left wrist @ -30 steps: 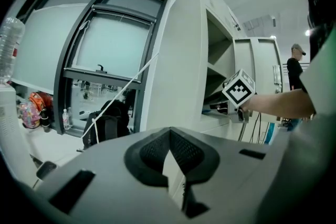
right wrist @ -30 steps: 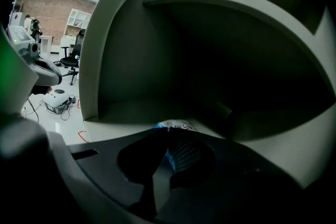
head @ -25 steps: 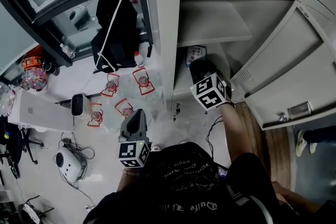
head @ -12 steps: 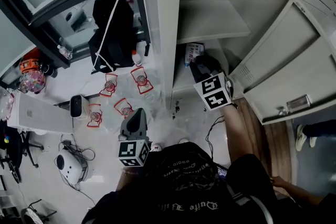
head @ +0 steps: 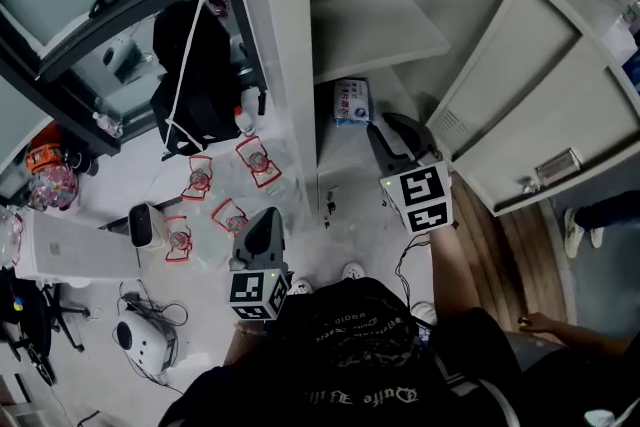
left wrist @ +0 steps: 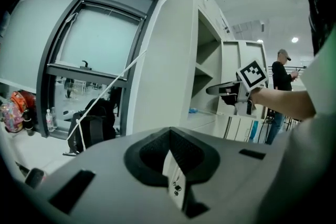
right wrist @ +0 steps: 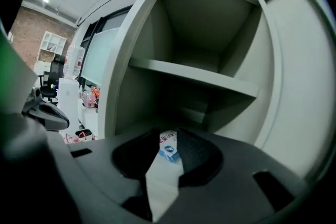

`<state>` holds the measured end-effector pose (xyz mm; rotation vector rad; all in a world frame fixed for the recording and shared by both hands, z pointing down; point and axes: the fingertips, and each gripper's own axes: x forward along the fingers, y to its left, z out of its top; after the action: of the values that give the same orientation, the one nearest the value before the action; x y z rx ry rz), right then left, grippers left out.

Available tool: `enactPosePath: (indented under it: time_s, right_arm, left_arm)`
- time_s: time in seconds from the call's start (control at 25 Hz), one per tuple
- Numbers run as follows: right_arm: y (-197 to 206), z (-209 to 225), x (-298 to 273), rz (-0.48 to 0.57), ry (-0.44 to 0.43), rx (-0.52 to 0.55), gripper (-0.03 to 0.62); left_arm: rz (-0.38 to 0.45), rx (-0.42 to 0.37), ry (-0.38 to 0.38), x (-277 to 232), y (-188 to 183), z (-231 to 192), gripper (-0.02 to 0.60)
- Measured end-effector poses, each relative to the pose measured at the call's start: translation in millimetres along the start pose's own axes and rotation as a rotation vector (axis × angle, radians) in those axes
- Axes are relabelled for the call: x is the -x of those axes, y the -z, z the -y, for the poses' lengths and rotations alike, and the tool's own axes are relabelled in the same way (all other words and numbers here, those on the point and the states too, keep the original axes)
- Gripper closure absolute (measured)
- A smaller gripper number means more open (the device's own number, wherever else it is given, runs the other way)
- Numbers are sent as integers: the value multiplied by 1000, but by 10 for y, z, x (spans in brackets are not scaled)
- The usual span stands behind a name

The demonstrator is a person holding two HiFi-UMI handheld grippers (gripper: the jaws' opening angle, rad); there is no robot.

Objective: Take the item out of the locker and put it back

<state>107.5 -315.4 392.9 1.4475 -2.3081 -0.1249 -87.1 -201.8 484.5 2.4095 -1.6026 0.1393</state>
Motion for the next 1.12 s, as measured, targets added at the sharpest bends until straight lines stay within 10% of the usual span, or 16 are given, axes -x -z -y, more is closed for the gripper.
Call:
enactPosePath:
  time_s: [1.12]
  right_arm:
    - [726, -91, 1495, 47, 345, -330, 494]
  left_arm:
    - [18, -51, 278, -196, -114, 703, 574]
